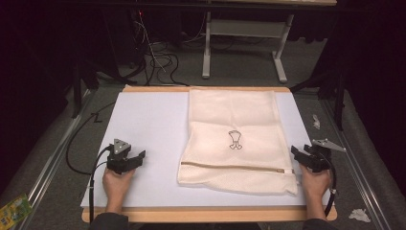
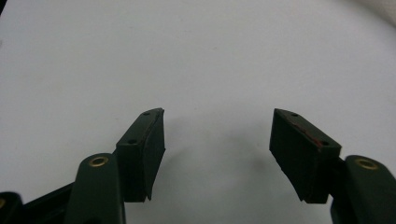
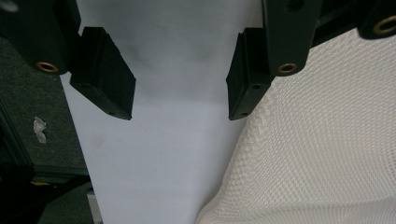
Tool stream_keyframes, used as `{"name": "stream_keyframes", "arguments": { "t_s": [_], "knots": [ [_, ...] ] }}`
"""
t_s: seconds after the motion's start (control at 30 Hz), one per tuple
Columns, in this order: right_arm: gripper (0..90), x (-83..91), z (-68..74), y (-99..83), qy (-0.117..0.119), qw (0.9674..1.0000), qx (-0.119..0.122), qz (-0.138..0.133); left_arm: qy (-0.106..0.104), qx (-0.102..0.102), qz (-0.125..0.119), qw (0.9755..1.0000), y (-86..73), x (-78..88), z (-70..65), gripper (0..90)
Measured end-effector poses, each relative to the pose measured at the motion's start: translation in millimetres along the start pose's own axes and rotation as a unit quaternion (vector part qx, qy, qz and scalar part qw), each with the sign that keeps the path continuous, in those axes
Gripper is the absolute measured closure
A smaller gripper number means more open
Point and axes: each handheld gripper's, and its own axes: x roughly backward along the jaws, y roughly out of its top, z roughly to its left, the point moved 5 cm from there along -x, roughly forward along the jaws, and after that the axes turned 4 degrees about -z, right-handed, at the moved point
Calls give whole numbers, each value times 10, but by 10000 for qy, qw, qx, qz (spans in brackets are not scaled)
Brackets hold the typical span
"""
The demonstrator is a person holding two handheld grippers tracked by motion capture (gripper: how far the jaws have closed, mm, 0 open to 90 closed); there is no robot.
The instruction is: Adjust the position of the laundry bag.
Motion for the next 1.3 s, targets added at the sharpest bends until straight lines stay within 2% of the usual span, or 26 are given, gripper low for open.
{"name": "stream_keyframes", "arguments": {
  "t_s": [0.37, 0.47, 0.57, 0.73, 0.8, 0.9, 1.03, 1.2, 1.23, 1.3],
  "knots": [
    [434, -2, 6, 1, -34, 10000, 33, -7, 0, -10, 22, 10000, 1, -4, -2, 363],
    [429, -23, -9, 2, -36, 9999, -27, 103, -33, 44, 14, 10000, 4, 0, 11, 358],
    [450, -27, -8, 2, -35, 9999, -19, 144, -28, 126, 20, 9999, 10, 1, 29, 353],
    [489, -17, -25, 11, -44, 9999, -112, 98, -12, 56, -20, 10000, 21, 17, 15, 371],
    [507, -5, -25, 15, 12, 9999, -121, 57, -124, 132, -36, 9998, 32, 19, -6, 370],
    [521, 7, -6, 13, 58, 9999, -29, 89, -182, 125, -67, 9997, 68, 17, -51, 372],
    [510, 19, -6, 11, 187, 9997, -87, 119, -419, 155, -108, 9989, 133, 34, -135, 380],
    [564, 80, 11, 14, 224, 9997, -50, 126, -674, 90, 33, 9977, 177, 36, -284, 380],
    [562, 115, 9, 26, 311, 9995, -73, 77, -780, 66, 54, 9969, 204, 37, -345, 380],
    [554, 147, 17, 34, 383, 9992, -71, 48, -835, 54, 66, 9965, 219, 41, -374, 387]
  ]
}}
